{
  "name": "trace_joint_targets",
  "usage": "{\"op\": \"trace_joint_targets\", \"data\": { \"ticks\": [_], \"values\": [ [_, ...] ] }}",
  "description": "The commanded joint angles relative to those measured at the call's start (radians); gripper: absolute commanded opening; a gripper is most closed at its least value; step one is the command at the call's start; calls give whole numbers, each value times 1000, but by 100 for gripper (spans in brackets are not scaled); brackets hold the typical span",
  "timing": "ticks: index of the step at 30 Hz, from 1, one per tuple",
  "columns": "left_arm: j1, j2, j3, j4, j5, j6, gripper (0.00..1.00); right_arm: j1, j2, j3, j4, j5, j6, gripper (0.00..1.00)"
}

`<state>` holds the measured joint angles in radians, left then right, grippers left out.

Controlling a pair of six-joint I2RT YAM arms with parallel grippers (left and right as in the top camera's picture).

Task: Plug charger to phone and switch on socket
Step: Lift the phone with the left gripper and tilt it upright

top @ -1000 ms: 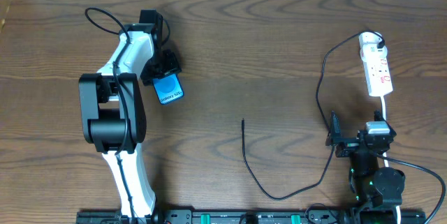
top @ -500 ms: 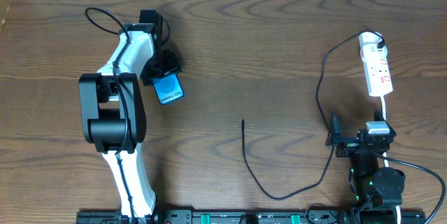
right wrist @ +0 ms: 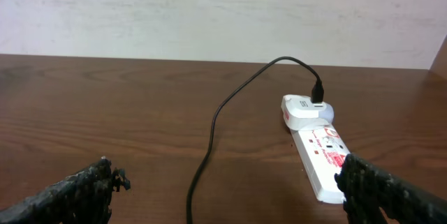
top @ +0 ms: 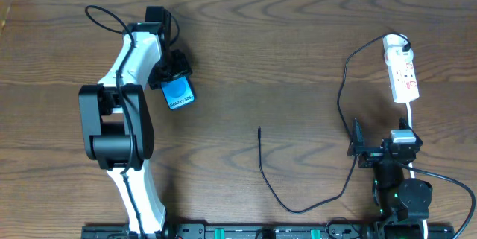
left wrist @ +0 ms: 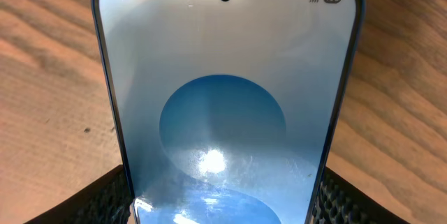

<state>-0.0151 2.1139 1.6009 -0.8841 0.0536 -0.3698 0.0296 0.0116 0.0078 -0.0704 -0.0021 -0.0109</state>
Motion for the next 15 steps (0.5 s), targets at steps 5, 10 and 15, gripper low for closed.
{"op": "trace_joint_targets", "data": {
  "ticks": [5,10,15],
  "values": [
    [5,-71,3,-24,79,-6,7,5,-6,-3,-3,11,6,99],
    [5,-111,3,-31,242,-6,7,5,-6,-3,-3,11,6,99],
    [5,-151,3,-32,438,-6,7,5,-6,-3,-3,11,6,99]
  ]
}}
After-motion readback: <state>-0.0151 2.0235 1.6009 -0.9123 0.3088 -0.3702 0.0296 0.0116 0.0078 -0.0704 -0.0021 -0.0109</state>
